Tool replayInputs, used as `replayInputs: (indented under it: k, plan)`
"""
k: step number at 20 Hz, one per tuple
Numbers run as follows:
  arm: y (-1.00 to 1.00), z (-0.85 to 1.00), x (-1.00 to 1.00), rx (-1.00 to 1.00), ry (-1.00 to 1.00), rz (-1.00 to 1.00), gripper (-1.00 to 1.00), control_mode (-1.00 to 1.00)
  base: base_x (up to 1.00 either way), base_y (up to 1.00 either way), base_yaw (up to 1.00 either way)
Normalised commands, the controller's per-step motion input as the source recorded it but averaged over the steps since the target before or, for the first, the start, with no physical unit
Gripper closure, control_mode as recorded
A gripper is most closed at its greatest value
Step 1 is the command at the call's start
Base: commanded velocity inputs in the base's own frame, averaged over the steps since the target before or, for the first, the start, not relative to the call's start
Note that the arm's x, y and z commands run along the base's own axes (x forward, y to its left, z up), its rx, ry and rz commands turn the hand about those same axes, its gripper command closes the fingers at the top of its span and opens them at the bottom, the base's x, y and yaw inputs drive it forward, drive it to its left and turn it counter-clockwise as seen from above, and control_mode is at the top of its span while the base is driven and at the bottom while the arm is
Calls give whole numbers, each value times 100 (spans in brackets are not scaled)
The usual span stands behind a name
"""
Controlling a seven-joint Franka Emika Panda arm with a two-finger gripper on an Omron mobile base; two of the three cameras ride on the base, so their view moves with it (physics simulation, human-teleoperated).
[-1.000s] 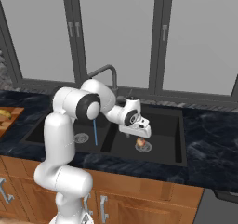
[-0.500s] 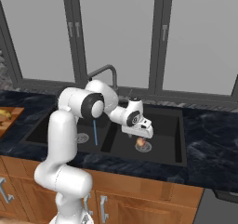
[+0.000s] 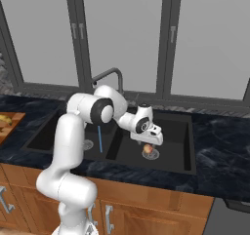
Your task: Pick the banana, peach from the sink and place them on the cutting board to airdry. Then turn off the sink faucet.
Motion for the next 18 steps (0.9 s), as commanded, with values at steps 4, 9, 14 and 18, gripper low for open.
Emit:
replayInputs:
  k: [4,9,14,18]
  plan:
    - [-5,-13,18,0,0,0,-100,-100,0,0,0]
    - [-1,-16,16,0,0,0,-100,-100,0,0,0]
    - [0,-15,14,0,0,0,-100,-100,0,0,0]
    - [0,-17,15,0,0,0,-100,-100,0,0,0]
